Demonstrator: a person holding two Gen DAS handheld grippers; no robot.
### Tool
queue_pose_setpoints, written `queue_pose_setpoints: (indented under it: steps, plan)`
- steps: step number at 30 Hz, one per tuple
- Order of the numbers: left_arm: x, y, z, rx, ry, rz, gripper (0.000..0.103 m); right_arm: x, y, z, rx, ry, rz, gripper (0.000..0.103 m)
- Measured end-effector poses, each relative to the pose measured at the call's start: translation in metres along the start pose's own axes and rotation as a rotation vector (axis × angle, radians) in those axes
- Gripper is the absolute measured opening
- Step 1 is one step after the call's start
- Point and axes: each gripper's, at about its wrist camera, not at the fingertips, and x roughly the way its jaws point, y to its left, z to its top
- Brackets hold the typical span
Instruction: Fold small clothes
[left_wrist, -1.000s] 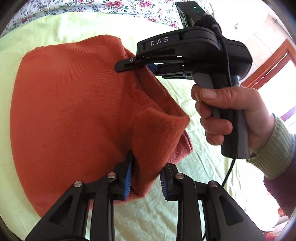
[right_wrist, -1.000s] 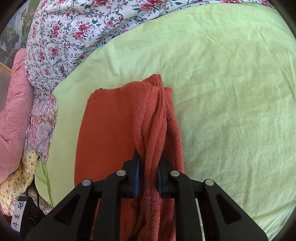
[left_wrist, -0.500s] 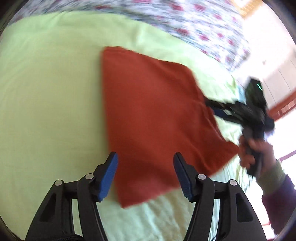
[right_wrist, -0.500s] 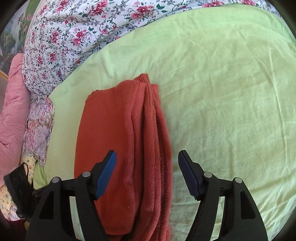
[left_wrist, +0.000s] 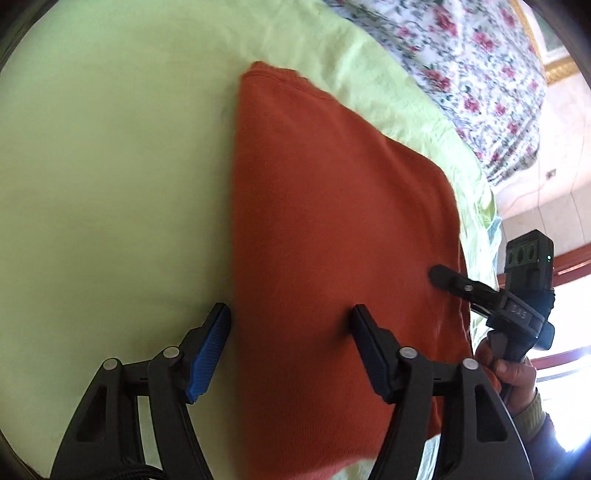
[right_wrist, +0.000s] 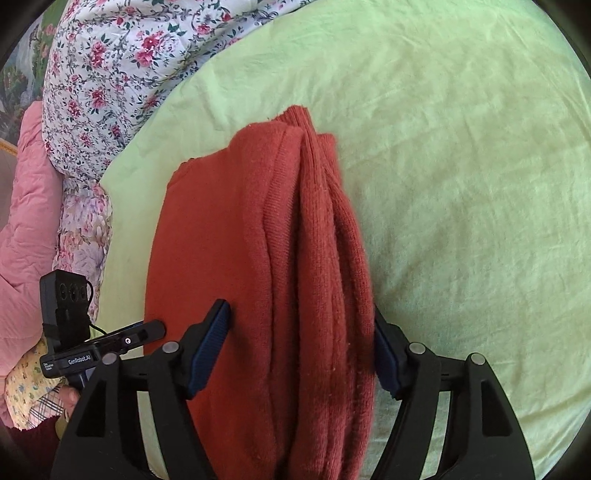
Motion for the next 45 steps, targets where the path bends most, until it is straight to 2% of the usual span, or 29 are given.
queue_pose_setpoints:
  steps: [1,3,5,8,12,15,22,26,29,30,32,35,38,41,43,45]
  plan:
    - [0.001,-0.003,0.0,0.016,-0.003,-0.001,0.059,0.002,-0.001,-0.001,0.005,0.002,-0.001,0.057]
    - [0.01,-0.01,0.002,0.043,-0.004,0.007,0.044,0.006,-0.004,-0.001,0.034,0.016,0.031,0.037]
    - [0.006,-0.014,0.002,0.06,-0.014,0.002,0.028,0.005,-0.005,-0.003,0.059,0.006,0.054,0.032]
    - [-0.015,-0.019,-0.003,0.088,-0.05,-0.032,0.022,-0.004,0.005,-0.006,0.066,-0.026,0.085,0.029]
    - [-0.052,-0.015,-0.019,0.113,-0.095,-0.036,0.022,-0.01,0.026,-0.012,0.063,-0.041,0.146,0.028]
    - [-0.084,0.004,-0.032,0.089,-0.125,-0.03,0.022,-0.002,0.057,-0.021,0.033,-0.023,0.187,0.027]
    - [-0.162,0.076,-0.058,-0.013,-0.199,0.032,0.022,0.044,0.132,-0.03,-0.072,0.055,0.287,0.027]
    - [-0.182,0.119,-0.064,-0.072,-0.227,0.054,0.022,0.074,0.169,-0.025,-0.13,0.085,0.326,0.027]
    - [-0.176,0.15,-0.067,-0.123,-0.197,0.091,0.023,0.099,0.178,-0.024,-0.148,0.118,0.298,0.027]
    - [-0.171,0.158,-0.068,-0.139,-0.185,0.132,0.025,0.107,0.179,-0.024,-0.145,0.131,0.279,0.029]
    - [-0.167,0.166,-0.071,-0.17,-0.178,0.157,0.032,0.12,0.174,-0.023,-0.138,0.152,0.217,0.035]
    - [-0.175,0.172,-0.08,-0.2,-0.194,0.181,0.036,0.119,0.166,-0.021,-0.116,0.163,0.2,0.045]
    - [-0.187,0.165,-0.088,-0.187,-0.221,0.24,0.035,0.098,0.165,-0.017,-0.149,0.109,0.13,0.05]
    - [-0.196,0.159,-0.093,-0.173,-0.231,0.28,0.035,0.072,0.173,-0.011,-0.195,0.013,0.037,0.052]
    - [-0.196,0.153,-0.092,-0.156,-0.228,0.286,0.035,0.064,0.187,-0.007,-0.233,-0.036,0.055,0.052]
    - [-0.194,0.148,-0.093,-0.137,-0.222,0.306,0.035,0.068,0.198,-0.001,-0.261,-0.022,0.089,0.051]
